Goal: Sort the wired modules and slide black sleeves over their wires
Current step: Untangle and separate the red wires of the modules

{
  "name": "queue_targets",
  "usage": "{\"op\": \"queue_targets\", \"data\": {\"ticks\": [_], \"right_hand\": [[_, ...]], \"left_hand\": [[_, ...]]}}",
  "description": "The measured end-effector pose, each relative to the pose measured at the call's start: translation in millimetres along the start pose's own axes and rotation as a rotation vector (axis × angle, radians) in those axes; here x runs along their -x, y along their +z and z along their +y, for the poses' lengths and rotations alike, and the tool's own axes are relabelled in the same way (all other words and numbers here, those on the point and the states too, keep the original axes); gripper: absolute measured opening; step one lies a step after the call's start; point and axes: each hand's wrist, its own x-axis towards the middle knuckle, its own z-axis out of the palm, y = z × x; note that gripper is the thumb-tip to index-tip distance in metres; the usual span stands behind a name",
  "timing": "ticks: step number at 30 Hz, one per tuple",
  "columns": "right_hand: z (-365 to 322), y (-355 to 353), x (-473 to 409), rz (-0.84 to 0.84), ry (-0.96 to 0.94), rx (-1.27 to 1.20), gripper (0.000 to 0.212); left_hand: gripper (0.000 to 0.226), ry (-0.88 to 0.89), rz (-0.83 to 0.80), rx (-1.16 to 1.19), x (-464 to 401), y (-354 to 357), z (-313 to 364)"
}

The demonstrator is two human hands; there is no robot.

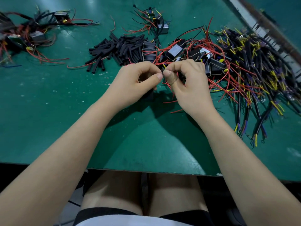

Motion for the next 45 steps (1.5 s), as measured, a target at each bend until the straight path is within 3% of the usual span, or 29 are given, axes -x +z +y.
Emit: {"op": "queue_targets", "data": {"ticks": [6, 11, 25, 35, 45], "right_hand": [[0.8, -0.4, -1.2, 0.044, 0.052, -0.163, 0.004], [-4.1, -1.2, -0.5, 0.068, 0.072, -0.309, 0.018], [-5.0, -4.6, -0.9, -0.029, 0.070, -0.441, 0.015], [0.0, -11.3, -4.0, -0.137, 0.023, -0.346, 0.017], [1.3, -2.7, -0.2, -0.025, -0.028, -0.215, 0.015]], "left_hand": [[0.004, -0.018, 0.066, 0.086, -0.9, -0.1, 1.1], [0.005, 0.000, 0.063, 0.186, 0.3, 2.7, 5.8], [0.010, -0.025, 0.115, 0.290, 1.6, 3.7, 7.8], [0.009, -0.098, 0.139, 0.342, 3.2, 2.7, 9.3], [0.008, -0.111, 0.145, 0.276, 2.4, 4.4, 6.2]]}}
